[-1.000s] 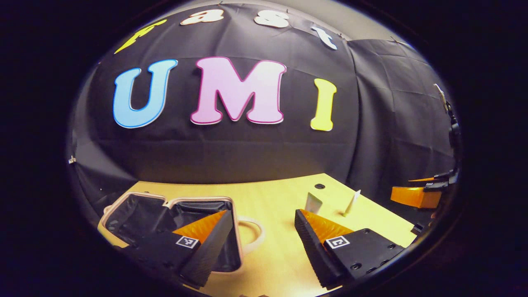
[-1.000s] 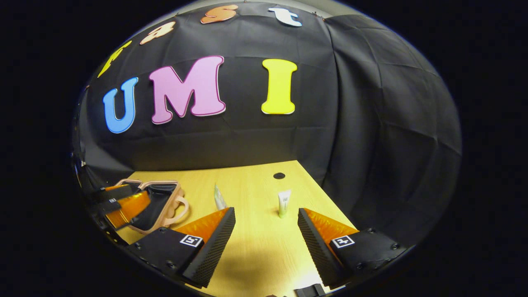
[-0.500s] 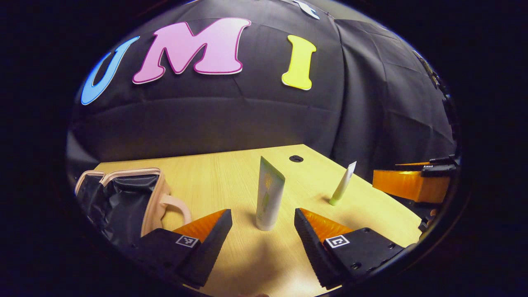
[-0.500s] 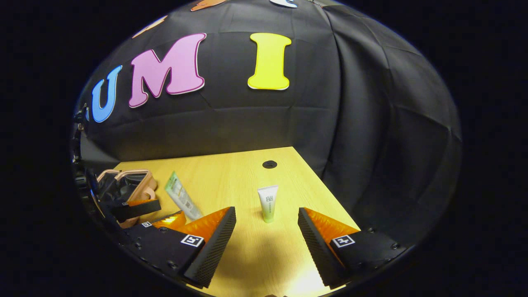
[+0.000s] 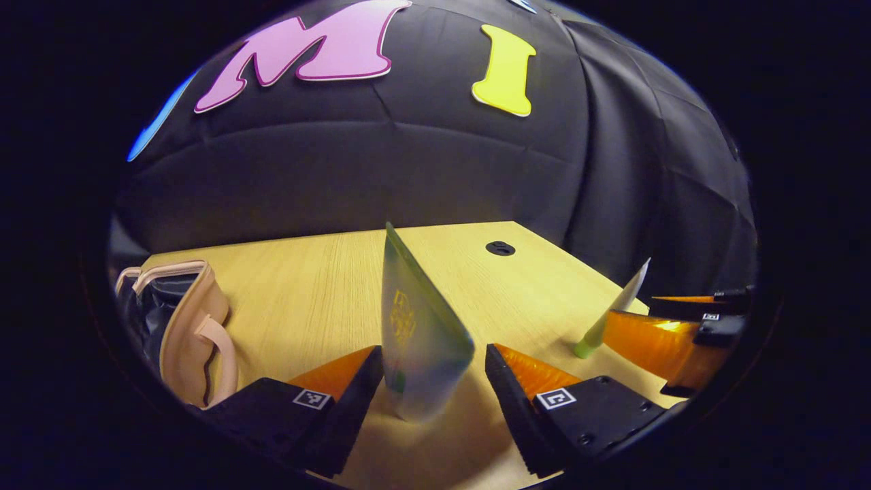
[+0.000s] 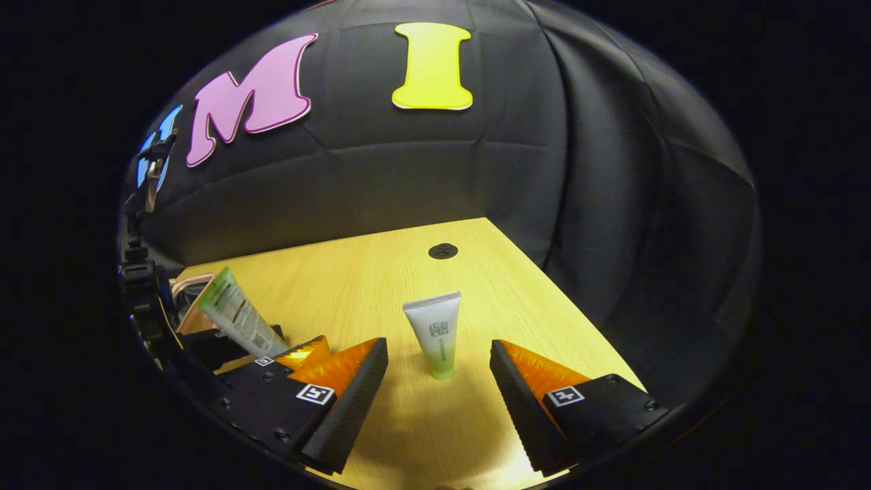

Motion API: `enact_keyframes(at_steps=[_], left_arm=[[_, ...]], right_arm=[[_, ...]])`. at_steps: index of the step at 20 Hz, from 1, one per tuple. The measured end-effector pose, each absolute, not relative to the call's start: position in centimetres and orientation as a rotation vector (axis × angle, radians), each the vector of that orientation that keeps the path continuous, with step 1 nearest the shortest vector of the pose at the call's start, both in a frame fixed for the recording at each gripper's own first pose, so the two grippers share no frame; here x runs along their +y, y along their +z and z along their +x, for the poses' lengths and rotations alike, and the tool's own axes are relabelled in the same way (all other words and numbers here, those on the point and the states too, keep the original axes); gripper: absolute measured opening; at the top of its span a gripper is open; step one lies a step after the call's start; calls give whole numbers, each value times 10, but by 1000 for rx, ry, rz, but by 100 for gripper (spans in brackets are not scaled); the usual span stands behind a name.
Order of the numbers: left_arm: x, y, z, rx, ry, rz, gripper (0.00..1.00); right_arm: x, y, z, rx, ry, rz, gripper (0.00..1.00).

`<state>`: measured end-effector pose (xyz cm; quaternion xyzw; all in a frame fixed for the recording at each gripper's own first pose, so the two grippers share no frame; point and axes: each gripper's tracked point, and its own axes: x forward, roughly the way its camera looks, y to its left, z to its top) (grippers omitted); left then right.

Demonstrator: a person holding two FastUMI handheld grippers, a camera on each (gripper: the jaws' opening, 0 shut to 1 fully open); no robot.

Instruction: First open the suitcase, pack the skin care products into it, and then close the suitcase.

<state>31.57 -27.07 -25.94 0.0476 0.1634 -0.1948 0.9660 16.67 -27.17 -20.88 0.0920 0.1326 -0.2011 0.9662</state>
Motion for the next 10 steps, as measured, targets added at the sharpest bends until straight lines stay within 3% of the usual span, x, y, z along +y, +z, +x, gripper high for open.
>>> enact_keyframes(at_steps=[4, 10], left_arm=[[-269, -267, 324, 365, -362, 110, 53], [-245, -269, 313, 377, -346, 85, 48]], right_arm=[[-279, -217, 181, 260, -415, 209, 98], [-283, -223, 214, 253, -407, 158, 98]])
